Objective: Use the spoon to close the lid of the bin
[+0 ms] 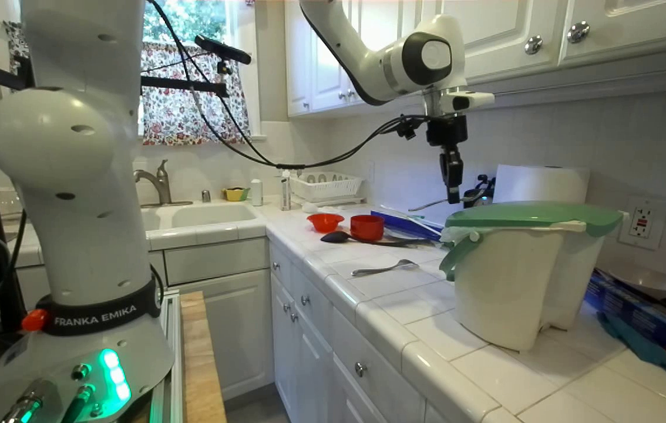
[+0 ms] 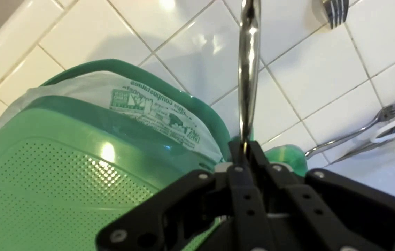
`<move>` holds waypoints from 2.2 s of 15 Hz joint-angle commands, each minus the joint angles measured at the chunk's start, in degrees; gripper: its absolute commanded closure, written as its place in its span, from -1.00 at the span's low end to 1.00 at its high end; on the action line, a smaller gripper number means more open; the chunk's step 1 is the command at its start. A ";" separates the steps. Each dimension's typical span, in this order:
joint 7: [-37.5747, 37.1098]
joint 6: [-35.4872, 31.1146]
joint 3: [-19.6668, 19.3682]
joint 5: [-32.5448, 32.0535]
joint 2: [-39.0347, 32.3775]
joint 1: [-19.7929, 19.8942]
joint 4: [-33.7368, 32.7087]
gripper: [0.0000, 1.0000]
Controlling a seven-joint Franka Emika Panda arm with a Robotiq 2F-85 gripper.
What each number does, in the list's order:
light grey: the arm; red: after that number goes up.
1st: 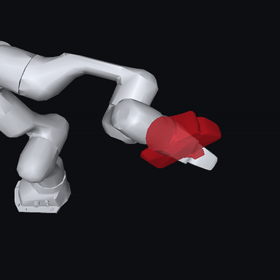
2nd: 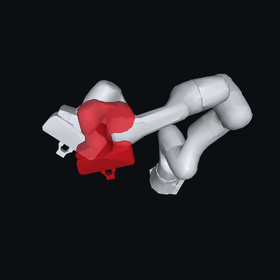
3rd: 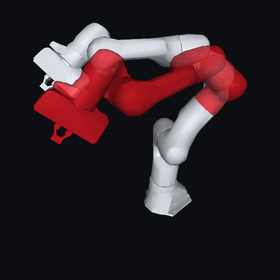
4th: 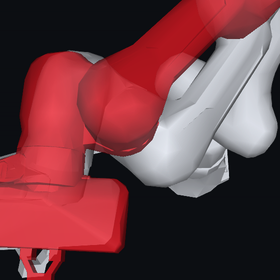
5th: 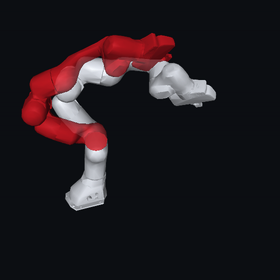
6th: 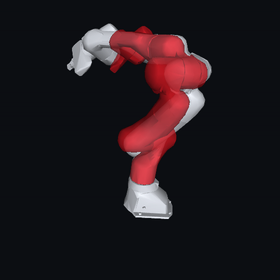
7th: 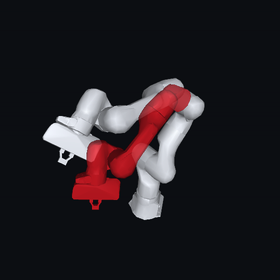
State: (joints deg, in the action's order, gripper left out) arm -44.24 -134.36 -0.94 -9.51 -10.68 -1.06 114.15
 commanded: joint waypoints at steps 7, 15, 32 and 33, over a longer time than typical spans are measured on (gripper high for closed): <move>4.72 5.35 0.26 1.76 -4.69 -2.88 -3.25 0.92; 6.66 7.00 0.15 2.63 -8.22 -3.36 -2.90 0.92; 11.65 5.09 0.33 6.96 -15.15 -3.99 -2.03 0.92; 12.15 5.33 0.32 7.29 -15.35 -4.09 -1.96 0.92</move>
State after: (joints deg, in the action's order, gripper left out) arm -34.67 -129.12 -0.63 -5.12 -24.96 -4.95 112.71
